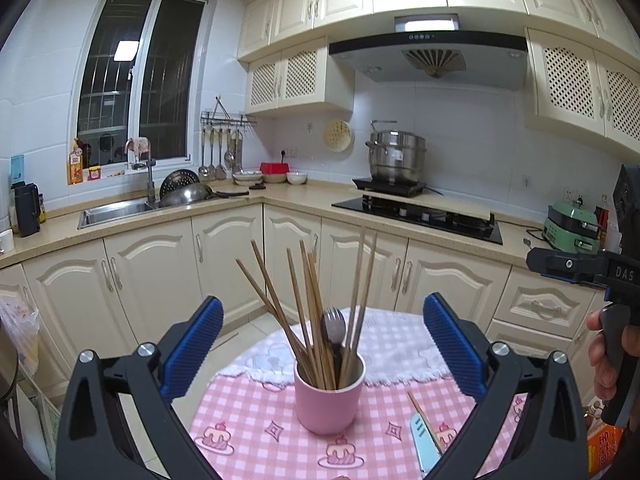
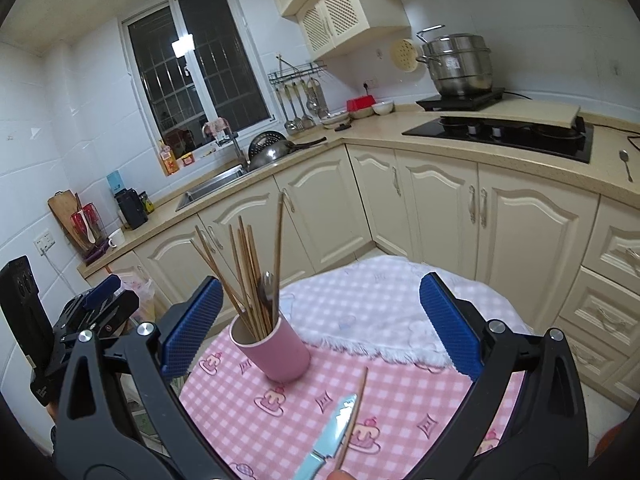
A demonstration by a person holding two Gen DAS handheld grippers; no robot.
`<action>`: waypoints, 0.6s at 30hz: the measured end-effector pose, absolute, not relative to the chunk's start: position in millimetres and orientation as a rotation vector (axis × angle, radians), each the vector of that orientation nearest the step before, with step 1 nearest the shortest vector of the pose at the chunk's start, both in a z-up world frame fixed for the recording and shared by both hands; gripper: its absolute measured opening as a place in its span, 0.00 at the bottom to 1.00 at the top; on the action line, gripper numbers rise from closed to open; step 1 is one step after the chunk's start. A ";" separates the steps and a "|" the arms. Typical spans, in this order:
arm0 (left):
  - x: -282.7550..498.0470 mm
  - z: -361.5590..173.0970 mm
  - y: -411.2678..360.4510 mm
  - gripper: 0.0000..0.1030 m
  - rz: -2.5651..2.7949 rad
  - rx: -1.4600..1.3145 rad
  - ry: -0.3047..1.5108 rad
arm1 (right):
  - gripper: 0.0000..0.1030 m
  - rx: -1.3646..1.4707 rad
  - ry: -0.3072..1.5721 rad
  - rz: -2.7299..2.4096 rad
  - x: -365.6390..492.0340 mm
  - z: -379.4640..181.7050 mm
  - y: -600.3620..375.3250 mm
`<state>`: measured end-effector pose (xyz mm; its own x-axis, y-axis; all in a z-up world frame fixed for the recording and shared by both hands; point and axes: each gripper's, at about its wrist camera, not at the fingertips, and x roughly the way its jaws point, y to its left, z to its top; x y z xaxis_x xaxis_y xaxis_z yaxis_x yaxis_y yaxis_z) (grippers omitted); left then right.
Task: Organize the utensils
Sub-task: 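Lower both open tools toward the light-blue knife and last chopstick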
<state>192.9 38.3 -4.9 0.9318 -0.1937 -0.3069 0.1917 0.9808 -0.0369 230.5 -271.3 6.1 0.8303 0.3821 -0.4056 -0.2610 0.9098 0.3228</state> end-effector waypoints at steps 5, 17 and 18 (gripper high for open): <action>188.6 -11.1 28.4 0.95 -0.207 0.007 0.367 | 0.94 0.260 0.515 0.331 222.0 -3.9 -279.9; 188.5 -45.6 3.3 0.95 -0.243 0.062 0.501 | 0.94 0.244 0.629 0.294 207.8 -42.6 -296.4; 188.7 -48.2 1.4 0.95 -0.246 0.065 0.511 | 0.94 0.242 0.637 0.293 207.0 -45.5 -296.7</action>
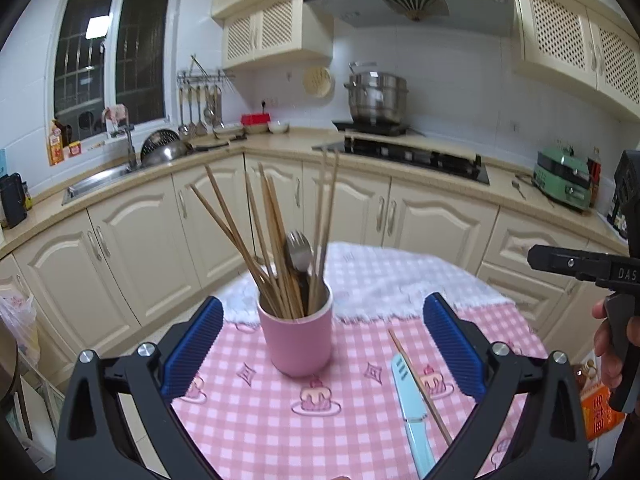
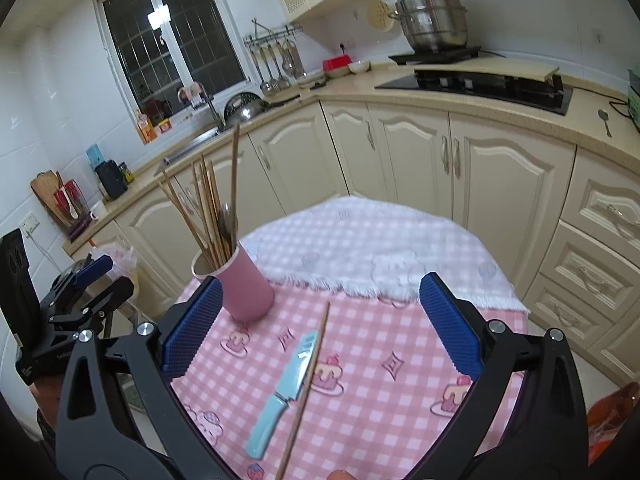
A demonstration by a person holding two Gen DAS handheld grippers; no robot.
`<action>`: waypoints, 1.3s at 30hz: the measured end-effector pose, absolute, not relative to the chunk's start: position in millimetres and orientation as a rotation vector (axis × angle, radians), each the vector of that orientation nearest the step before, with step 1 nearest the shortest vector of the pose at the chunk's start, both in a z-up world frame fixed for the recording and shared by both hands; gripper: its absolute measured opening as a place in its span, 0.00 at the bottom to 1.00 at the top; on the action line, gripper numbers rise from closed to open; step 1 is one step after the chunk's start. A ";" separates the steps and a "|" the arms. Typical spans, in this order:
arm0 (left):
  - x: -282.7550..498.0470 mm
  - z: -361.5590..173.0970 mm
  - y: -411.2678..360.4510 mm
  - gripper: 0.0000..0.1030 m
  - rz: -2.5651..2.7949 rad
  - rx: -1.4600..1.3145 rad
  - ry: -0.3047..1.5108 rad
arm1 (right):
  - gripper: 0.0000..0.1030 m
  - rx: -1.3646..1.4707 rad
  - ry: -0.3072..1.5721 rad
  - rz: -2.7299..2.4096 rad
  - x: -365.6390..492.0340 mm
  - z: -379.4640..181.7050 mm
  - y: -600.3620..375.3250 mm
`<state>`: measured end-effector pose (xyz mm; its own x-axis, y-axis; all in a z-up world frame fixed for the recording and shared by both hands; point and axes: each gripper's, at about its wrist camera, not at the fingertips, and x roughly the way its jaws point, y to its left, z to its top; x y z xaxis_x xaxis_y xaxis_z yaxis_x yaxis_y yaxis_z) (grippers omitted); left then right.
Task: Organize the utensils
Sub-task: 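Lower both open tools toward the light-blue knife and last chopstick, then close the left tool on the blue knife while the right tool grasps the chopstick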
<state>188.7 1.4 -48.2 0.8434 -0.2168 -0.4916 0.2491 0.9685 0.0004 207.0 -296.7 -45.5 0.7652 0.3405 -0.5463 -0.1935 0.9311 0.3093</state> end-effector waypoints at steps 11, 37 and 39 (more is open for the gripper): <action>203.2 -116.4 -41.7 0.95 -0.311 0.162 0.746 | 0.94 0.188 0.770 0.279 201.2 -90.3 -294.3; 260.2 -217.0 -85.4 0.95 -0.312 0.169 1.075 | 0.94 0.084 0.972 0.272 181.9 -167.0 -294.1; 260.8 -217.8 -86.8 0.95 -0.314 0.170 1.070 | 0.94 0.055 0.991 0.284 181.3 -172.9 -284.0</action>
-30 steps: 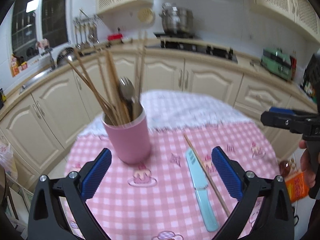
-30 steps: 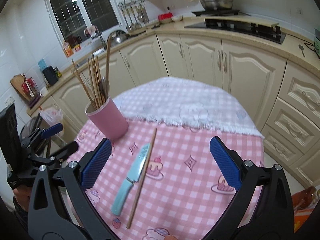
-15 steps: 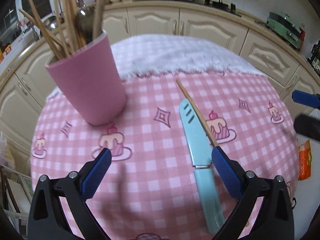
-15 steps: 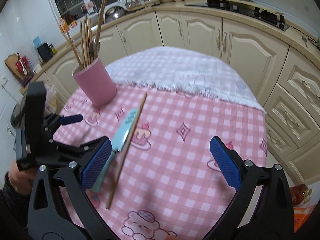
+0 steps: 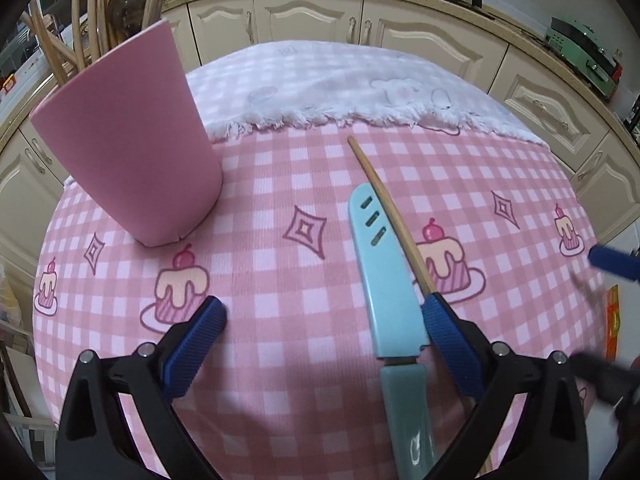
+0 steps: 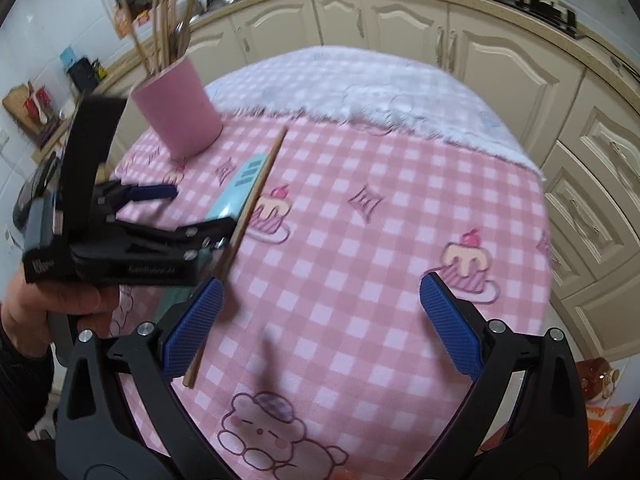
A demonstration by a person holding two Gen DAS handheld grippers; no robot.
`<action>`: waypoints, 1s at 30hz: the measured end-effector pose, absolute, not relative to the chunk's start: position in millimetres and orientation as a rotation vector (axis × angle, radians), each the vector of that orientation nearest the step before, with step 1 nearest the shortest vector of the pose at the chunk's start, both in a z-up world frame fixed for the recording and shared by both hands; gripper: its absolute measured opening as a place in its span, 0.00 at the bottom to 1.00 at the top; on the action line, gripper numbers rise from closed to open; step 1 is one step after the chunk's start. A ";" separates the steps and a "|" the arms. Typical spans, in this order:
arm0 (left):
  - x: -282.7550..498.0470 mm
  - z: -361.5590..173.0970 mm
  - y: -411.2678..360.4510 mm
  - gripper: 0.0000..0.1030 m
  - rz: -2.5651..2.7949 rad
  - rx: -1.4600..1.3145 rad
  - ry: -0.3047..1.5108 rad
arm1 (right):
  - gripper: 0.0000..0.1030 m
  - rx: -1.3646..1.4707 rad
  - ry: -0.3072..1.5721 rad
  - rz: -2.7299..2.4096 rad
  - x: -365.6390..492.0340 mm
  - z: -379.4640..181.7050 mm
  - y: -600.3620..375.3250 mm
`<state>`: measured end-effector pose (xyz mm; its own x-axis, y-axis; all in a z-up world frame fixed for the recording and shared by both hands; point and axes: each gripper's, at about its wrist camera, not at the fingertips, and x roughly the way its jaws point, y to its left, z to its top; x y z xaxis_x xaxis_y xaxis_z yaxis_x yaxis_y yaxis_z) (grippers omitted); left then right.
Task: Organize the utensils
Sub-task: 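Close the left tool on the blue knife while the right tool grasps the chopstick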
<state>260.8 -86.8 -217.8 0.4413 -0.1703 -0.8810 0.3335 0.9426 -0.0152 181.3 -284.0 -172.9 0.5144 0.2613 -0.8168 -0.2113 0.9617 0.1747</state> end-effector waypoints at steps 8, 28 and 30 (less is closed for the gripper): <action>261.9 -216.6 -82.0 0.92 -0.339 0.171 1.069 | 0.94 -0.029 1.042 0.330 183.6 -195.8 -243.3; 264.5 -208.1 -103.8 0.61 -0.439 0.302 1.106 | 0.78 -0.134 1.119 0.272 247.1 -198.8 -271.5; 269.9 -207.8 -107.2 0.54 -0.448 0.324 1.119 | 0.71 -0.148 1.130 0.301 260.3 -196.9 -263.2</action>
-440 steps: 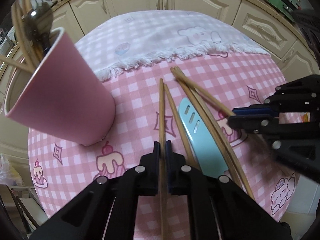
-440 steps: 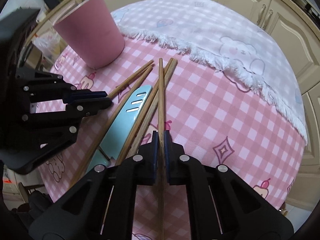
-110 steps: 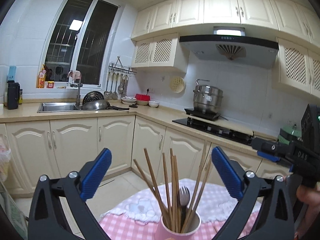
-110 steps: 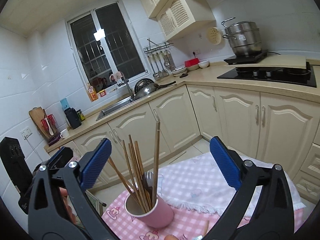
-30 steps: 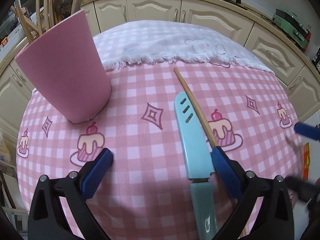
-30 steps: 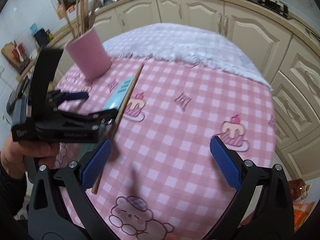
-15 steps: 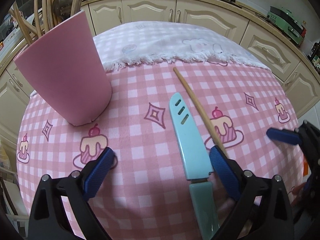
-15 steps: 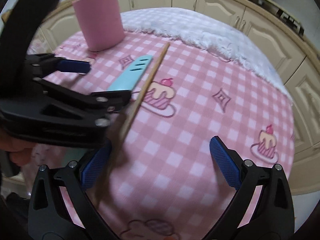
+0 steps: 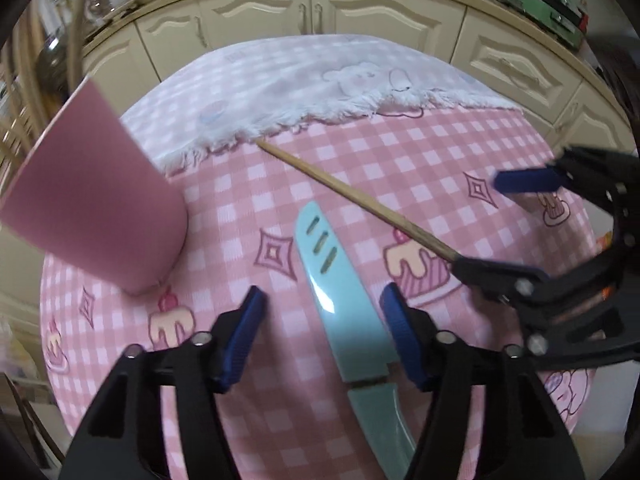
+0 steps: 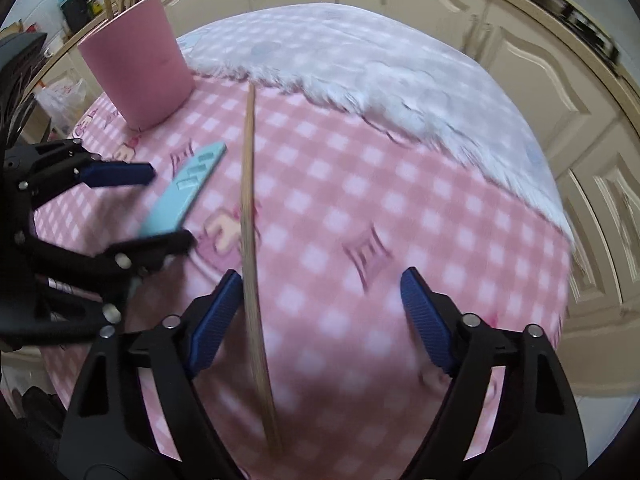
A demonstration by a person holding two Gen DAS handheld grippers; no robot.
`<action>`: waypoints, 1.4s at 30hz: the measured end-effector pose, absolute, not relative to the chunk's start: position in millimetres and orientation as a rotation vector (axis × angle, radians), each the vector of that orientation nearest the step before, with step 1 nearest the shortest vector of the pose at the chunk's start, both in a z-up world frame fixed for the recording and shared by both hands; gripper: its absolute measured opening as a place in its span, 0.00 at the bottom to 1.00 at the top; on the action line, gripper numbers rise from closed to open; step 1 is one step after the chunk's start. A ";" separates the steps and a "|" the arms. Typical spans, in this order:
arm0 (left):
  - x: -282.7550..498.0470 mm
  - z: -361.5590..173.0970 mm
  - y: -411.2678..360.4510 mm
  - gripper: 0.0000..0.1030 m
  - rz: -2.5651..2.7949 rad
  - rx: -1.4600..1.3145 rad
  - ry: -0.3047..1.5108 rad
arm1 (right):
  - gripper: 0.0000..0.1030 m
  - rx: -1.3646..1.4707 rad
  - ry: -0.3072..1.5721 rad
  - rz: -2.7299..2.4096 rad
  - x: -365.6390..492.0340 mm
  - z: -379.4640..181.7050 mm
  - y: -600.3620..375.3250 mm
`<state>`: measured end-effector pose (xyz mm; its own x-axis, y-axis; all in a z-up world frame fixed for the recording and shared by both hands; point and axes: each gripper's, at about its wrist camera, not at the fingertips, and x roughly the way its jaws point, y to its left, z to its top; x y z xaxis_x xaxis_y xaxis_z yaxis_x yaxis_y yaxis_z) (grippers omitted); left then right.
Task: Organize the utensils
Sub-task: 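Close the left tool on the blue knife while the right tool grasps the chopstick, then lift the knife with the left tool while the right tool lifts the chopstick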
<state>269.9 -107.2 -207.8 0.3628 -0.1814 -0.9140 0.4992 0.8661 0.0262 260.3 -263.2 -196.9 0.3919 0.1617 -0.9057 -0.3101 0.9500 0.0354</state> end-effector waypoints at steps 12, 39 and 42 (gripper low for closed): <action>282.8 -205.0 -101.7 0.30 -0.497 0.318 1.153 | 0.06 -0.255 1.184 0.383 318.5 -193.1 -203.6; 199.9 -115.1 -29.5 0.22 -0.576 0.032 0.649 | 0.06 0.215 0.656 0.473 229.2 -109.2 -272.1; 200.0 -108.2 -21.6 0.22 -0.592 -0.009 0.612 | 0.06 0.243 0.601 0.458 227.7 -102.6 -270.7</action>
<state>200.0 -21.6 -108.2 0.6588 -0.5255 -0.5384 0.5201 0.8352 -0.1787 227.7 -270.7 -102.6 0.7292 0.4808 -0.4870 -0.3425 0.8725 0.3486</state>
